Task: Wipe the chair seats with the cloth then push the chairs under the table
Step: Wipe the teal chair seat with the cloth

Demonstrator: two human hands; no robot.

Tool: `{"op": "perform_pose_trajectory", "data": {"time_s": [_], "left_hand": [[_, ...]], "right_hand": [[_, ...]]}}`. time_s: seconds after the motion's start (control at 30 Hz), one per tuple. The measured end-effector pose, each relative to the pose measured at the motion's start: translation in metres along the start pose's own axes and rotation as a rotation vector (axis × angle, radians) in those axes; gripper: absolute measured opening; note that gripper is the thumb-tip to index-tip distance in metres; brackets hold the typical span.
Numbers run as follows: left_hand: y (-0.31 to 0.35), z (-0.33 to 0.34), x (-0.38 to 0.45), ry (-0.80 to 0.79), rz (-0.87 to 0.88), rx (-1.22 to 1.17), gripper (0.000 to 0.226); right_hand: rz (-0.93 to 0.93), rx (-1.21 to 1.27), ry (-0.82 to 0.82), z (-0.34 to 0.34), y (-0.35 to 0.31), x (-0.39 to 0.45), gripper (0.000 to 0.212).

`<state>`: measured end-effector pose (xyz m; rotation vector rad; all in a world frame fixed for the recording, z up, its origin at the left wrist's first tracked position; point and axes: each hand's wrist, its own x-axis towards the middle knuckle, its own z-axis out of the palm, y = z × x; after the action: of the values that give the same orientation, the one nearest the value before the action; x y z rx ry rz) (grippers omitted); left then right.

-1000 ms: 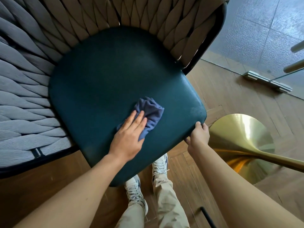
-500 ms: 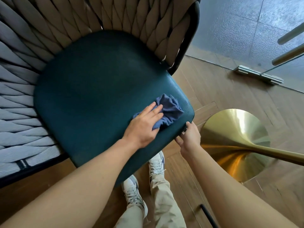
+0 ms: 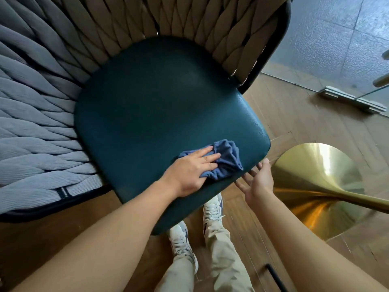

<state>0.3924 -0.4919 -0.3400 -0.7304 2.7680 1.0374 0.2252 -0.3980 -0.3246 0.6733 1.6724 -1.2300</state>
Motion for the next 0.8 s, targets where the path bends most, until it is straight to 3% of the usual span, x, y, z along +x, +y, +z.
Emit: {"op": "perform_pose_trajectory", "data": {"time_s": [0.23,0.37,0.53,0.6,0.73,0.8], "left_hand": [[-0.076,-0.013,-0.113,0.326,-0.563,-0.077,0.049],[-0.048,0.018,-0.146,0.538,-0.879,-0.112,0.054],[-0.022,0.023,-0.111,0.613,-1.157,-0.215,0.054],[-0.02,0.021,-0.099,0.559,-1.104,-0.211,0.055],[-0.029,0.038,-0.147,0.35,-0.491,-0.051,0.054],[-0.038,0.043,-0.173,0.4,-0.512,-0.053,0.052]], "right_hand": [[-0.053,-0.064,0.029,0.006,0.01,-0.01,0.033],[-0.079,-0.077,0.04,0.007,0.016,-0.019,0.031],[-0.107,-0.097,0.031,0.007,0.031,-0.026,0.026],[-0.109,-0.096,0.02,0.006,0.034,-0.027,0.034],[-0.125,-0.137,0.011,0.003,0.037,-0.025,0.04],[-0.143,-0.167,0.01,0.0,0.038,-0.023,0.045]]}}
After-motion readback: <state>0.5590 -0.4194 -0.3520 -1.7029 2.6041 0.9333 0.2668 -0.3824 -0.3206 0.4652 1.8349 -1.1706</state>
